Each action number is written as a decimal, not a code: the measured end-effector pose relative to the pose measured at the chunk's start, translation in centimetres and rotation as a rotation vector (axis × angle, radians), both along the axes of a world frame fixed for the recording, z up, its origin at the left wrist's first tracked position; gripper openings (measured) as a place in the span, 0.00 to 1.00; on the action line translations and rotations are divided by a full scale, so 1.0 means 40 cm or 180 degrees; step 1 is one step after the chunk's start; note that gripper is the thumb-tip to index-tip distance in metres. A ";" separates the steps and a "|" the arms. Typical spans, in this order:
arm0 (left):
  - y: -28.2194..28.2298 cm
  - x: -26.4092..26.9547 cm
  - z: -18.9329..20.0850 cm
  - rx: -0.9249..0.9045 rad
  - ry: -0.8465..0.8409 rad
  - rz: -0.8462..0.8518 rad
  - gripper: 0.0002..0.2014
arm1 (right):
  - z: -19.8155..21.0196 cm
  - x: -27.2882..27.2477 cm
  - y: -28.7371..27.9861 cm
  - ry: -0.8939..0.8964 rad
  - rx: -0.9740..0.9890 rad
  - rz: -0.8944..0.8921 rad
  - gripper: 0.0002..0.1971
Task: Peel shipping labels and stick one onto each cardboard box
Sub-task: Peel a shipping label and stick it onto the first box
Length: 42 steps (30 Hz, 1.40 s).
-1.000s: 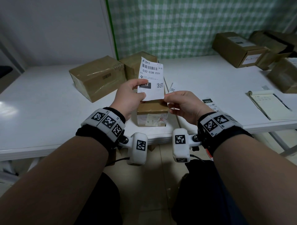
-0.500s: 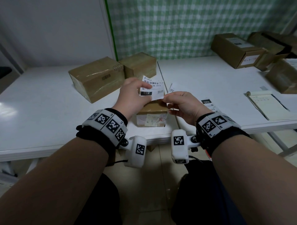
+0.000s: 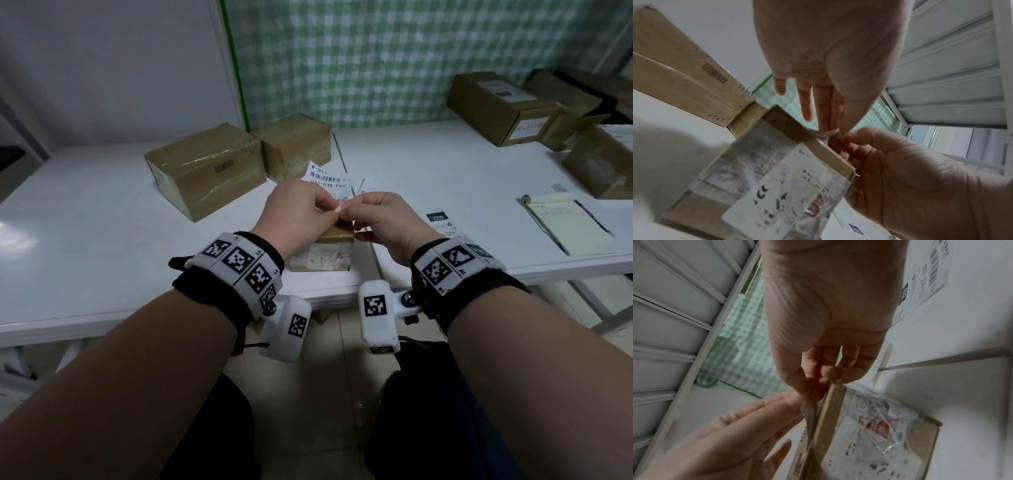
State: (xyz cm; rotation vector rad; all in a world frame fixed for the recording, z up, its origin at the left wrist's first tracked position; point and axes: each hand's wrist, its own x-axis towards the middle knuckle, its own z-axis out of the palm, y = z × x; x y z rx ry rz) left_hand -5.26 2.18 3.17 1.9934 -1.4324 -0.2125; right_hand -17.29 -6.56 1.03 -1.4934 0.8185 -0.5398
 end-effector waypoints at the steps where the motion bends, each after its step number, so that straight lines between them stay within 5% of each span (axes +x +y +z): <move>1: 0.000 0.000 0.000 -0.0014 0.0036 -0.0026 0.08 | 0.000 0.000 0.000 -0.0001 -0.0015 -0.0011 0.04; 8: -0.005 0.008 0.001 -0.0016 0.0120 0.0004 0.06 | 0.004 0.005 0.004 0.0000 -0.0152 0.0010 0.04; 16: 0.009 0.035 0.000 -0.0336 0.1750 0.0212 0.12 | 0.015 -0.013 -0.020 0.0084 -0.0187 -0.0092 0.10; 22: 0.000 0.028 0.000 -0.0392 0.2265 0.0108 0.11 | 0.036 -0.005 -0.005 -0.0302 0.0179 0.0182 0.05; 34: -0.001 0.011 0.012 -0.0476 0.2522 0.0093 0.10 | 0.047 0.002 0.009 -0.0351 0.0091 0.0225 0.03; 42: 0.008 0.011 0.004 -0.0332 0.2235 -0.0117 0.09 | 0.050 0.006 0.005 -0.0381 0.0137 0.0100 0.08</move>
